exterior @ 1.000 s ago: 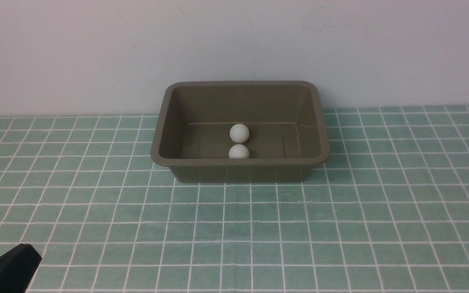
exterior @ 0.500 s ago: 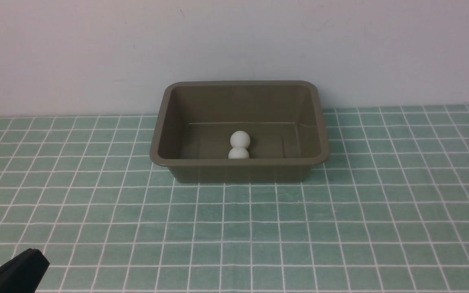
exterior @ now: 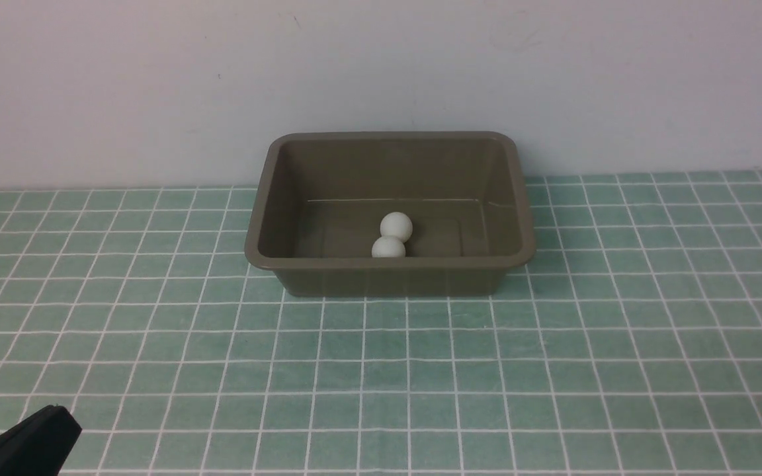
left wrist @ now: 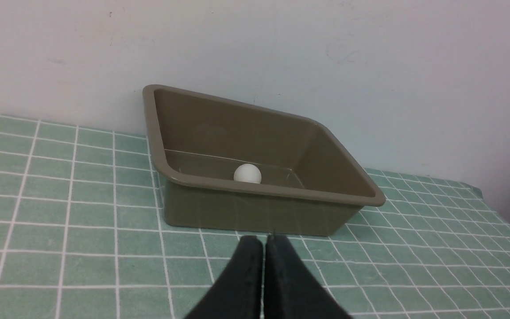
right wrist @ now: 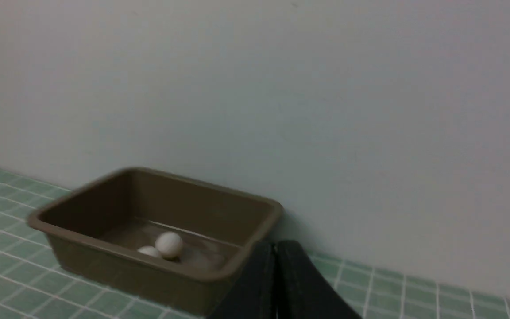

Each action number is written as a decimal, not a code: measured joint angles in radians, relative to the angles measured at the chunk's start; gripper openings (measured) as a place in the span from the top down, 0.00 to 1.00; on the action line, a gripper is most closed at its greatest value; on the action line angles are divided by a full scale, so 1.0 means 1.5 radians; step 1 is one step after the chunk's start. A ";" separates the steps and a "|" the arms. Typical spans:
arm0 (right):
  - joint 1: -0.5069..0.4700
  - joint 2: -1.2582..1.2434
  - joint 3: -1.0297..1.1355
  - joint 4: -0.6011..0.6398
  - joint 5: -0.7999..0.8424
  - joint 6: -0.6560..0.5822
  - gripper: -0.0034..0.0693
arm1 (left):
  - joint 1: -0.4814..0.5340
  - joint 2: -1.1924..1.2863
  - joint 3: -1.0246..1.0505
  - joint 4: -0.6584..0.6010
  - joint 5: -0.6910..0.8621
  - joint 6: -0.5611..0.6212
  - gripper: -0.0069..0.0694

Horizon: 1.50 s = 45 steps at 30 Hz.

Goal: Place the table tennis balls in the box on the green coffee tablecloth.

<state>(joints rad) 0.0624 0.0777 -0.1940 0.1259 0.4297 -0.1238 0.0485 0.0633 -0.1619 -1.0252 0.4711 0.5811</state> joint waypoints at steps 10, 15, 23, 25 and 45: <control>-0.015 -0.060 0.116 0.008 -0.015 0.000 0.97 | 0.000 0.000 0.000 0.000 0.000 0.000 0.92; -0.016 -0.060 0.127 0.013 0.016 0.000 0.97 | 0.000 0.000 0.000 0.000 0.000 0.000 0.92; -0.016 -0.060 0.128 0.013 0.023 0.000 0.97 | 0.000 0.000 0.000 0.000 0.000 0.000 0.92; -0.016 -0.060 0.128 0.014 0.023 0.000 0.97 | 0.000 0.000 0.000 0.002 0.000 0.003 0.92; -0.017 -0.060 0.128 0.016 0.026 0.000 0.97 | 0.000 -0.003 0.127 0.011 -0.284 0.301 0.92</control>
<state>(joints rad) 0.0372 -0.0121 -0.0025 0.1494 0.4684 -0.1238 0.0485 0.0590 0.0280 -1.0083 0.0453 1.0329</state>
